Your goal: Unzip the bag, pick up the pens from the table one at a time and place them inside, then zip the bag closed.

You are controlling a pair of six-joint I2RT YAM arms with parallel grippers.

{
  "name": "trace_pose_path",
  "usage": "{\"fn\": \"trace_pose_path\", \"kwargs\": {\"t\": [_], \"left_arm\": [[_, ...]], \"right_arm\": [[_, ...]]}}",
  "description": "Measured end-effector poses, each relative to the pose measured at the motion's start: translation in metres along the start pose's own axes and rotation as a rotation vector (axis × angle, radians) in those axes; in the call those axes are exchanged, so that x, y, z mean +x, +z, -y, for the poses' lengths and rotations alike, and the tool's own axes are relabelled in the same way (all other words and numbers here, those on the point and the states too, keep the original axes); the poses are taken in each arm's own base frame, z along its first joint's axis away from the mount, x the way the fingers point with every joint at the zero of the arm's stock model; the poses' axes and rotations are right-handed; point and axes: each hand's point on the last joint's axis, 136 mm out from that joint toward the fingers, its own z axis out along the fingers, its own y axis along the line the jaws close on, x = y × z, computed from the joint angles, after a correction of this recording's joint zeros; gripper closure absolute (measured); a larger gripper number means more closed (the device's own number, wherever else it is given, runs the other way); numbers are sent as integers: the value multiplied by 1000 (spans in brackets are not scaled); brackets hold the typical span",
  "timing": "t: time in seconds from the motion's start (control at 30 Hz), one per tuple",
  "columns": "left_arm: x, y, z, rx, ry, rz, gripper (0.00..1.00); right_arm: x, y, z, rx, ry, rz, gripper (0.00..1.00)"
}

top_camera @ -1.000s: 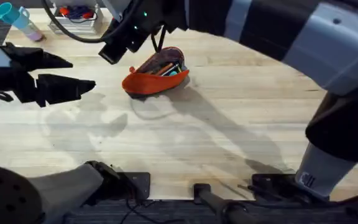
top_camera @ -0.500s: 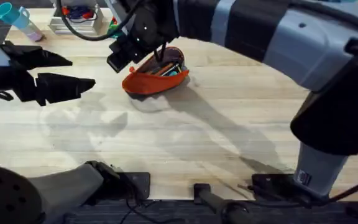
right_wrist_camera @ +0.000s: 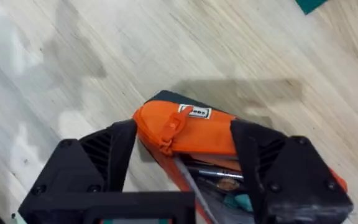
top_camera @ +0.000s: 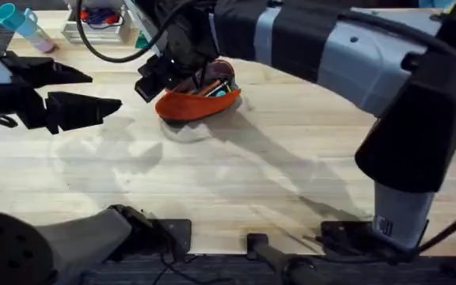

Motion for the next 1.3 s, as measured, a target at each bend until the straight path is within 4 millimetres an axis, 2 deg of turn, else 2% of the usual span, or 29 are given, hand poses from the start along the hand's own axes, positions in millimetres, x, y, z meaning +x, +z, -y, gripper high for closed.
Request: {"fn": "trace_pose_path", "kwargs": {"t": [0.73,0.97,1.13,1.3], "left_arm": [[0,0,0,0,0,0,8],[0,0,0,0,-1,0,7],[0,0,0,0,0,0,7],[0,0,0,0,-1,0,8]], "right_arm": [[7,3,-3,6,19,-23,144],[7,3,-10,60,-18,-15,161],[6,3,-8,84,-15,-11,171],[11,12,-5,95,-12,-28,174]]}}
